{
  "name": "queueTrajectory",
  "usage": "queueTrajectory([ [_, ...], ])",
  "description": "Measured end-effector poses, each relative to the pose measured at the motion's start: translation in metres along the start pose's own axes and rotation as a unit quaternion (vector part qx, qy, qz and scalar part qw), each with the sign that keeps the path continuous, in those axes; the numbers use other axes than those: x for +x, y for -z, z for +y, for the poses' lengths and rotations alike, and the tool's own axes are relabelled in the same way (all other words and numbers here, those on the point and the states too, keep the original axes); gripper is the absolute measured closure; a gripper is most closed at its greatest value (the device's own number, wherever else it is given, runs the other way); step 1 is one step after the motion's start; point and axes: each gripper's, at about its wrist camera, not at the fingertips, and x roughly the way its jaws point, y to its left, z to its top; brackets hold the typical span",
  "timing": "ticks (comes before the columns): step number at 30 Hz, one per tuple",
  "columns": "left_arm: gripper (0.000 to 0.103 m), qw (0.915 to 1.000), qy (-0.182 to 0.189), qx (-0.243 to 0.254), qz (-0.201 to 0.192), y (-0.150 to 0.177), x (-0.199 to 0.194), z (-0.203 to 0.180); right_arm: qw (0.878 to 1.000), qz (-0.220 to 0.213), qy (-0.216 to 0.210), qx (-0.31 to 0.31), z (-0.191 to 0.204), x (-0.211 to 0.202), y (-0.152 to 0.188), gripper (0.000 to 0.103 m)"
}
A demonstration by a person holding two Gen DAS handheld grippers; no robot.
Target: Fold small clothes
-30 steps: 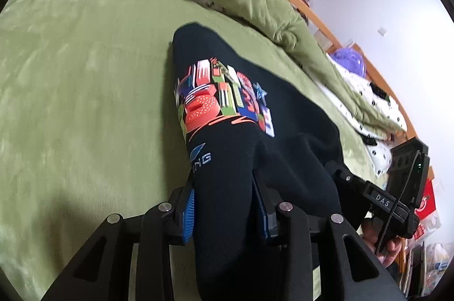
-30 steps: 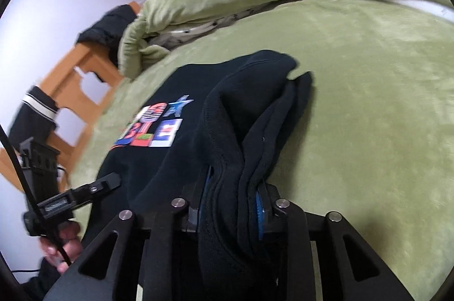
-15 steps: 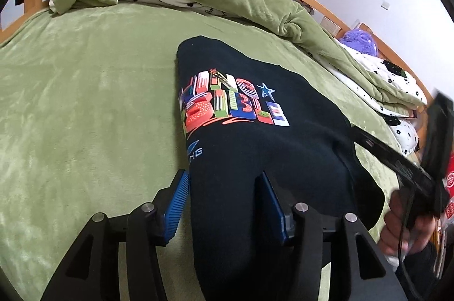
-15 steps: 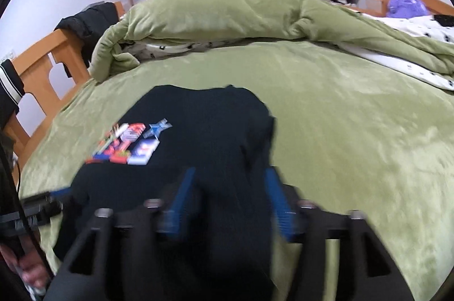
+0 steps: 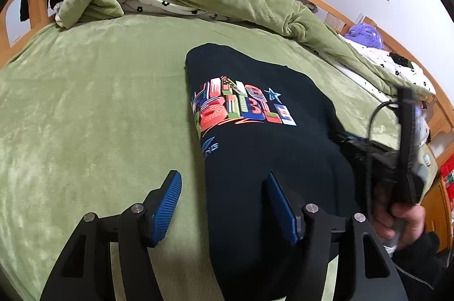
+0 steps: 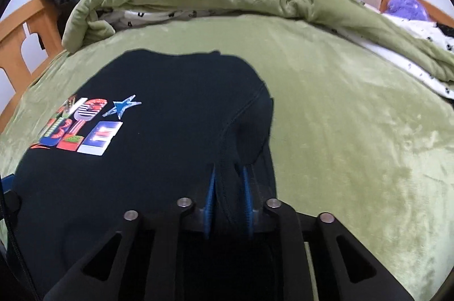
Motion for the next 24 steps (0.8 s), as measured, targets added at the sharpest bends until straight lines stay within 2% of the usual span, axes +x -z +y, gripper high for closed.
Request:
queueTrajectory([
  [3, 0.040, 0.9998, -0.017, 0.008, -0.006, 0.002, -0.009, -0.005, 1.000, -0.004, -0.001, 0.017, -0.005, -0.024, 0.002, 0.073],
  [5, 0.040, 0.9993, -0.031, 0.015, -0.010, 0.004, -0.015, -0.009, 1.000, -0.001, 0.004, 0.020, -0.008, -0.039, 0.006, 0.063],
  [6, 0.040, 0.9992, -0.034, 0.018, -0.011, 0.006, -0.018, -0.010, 1.000, 0.003, 0.004, 0.025, -0.009, -0.048, 0.009, 0.061],
  [10, 0.037, 0.9988, -0.041, 0.023, -0.015, 0.012, -0.039, -0.020, 1.000, 0.009, 0.008, 0.024, -0.013, -0.080, 0.020, 0.058],
  [12, 0.036, 0.9985, -0.044, 0.026, -0.019, 0.015, -0.052, -0.026, 1.000, 0.001, 0.023, 0.016, -0.011, -0.101, 0.026, 0.054],
  [16, 0.034, 0.9977, -0.050, 0.032, -0.030, 0.020, -0.077, -0.036, 1.000, -0.008, 0.020, 0.014, -0.010, -0.136, 0.035, 0.053],
  [18, 0.029, 0.9975, -0.052, 0.035, -0.034, 0.023, -0.089, -0.041, 0.999, -0.018, 0.025, 0.013, -0.010, -0.155, 0.041, 0.052],
  [19, 0.029, 0.9971, -0.056, 0.035, -0.037, 0.025, -0.096, -0.044, 0.999, -0.024, 0.025, 0.013, -0.010, -0.163, 0.043, 0.048],
  [22, 0.025, 0.9956, -0.068, 0.041, -0.051, 0.033, -0.115, -0.053, 0.998, -0.050, 0.022, 0.010, -0.009, -0.194, 0.052, 0.027],
  [24, 0.023, 0.9945, -0.075, 0.044, -0.060, 0.038, -0.127, -0.058, 0.998, -0.063, 0.029, 0.005, -0.008, -0.209, 0.056, 0.020],
])
